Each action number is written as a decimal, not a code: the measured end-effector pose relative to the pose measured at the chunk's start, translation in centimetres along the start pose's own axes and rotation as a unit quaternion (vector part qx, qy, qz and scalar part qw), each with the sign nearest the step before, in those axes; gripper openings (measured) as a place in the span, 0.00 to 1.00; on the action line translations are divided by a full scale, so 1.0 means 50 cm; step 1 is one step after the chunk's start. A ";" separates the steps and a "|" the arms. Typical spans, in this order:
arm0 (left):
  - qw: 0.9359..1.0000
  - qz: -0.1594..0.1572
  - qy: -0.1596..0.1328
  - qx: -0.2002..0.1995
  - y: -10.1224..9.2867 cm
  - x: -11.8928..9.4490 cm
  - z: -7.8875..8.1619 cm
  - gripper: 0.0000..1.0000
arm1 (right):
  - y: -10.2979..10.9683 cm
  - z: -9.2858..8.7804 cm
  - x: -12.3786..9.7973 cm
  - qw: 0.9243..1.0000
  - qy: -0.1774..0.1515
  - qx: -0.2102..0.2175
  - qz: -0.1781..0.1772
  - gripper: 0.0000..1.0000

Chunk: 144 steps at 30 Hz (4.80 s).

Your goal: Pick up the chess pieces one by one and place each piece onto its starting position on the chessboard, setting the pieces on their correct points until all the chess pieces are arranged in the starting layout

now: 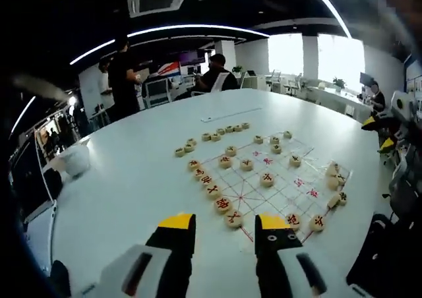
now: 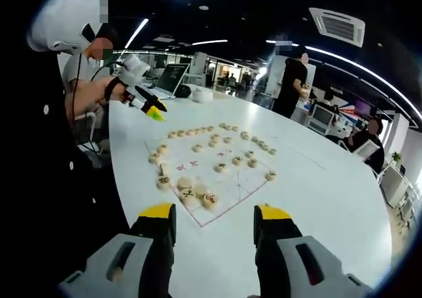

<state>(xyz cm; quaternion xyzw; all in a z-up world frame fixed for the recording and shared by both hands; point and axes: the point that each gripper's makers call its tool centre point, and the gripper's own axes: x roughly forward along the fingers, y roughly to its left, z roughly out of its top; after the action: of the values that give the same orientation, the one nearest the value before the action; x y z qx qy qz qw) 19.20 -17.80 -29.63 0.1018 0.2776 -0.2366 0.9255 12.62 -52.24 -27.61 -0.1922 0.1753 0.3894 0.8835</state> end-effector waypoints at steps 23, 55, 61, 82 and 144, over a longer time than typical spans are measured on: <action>0.993 -0.105 -0.045 0.010 -0.031 -0.094 0.024 0.46 | 0.004 -0.004 -0.013 1.000 0.013 0.005 -0.014 0.48; 0.923 -0.298 0.075 0.230 -0.504 0.236 0.133 0.42 | -0.015 -0.086 -0.097 0.996 0.007 0.061 -0.067 0.48; 0.917 -0.301 0.084 0.247 -0.533 0.254 0.124 0.40 | -0.019 -0.093 -0.104 0.995 0.006 0.067 -0.073 0.48; 0.911 -0.289 0.136 0.262 -0.545 0.292 0.061 0.20 | -0.023 -0.093 -0.118 0.994 0.003 0.068 -0.083 0.48; 0.991 -0.037 0.111 0.058 -0.079 0.102 -0.071 0.20 | 0.036 0.037 0.058 0.998 0.018 -0.034 0.043 0.48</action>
<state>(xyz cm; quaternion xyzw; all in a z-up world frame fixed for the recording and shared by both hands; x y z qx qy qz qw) 19.33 -22.02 -35.66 0.1706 0.3683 -0.2732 0.8721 13.38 -48.44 -27.71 -0.2216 0.1859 0.4289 0.8558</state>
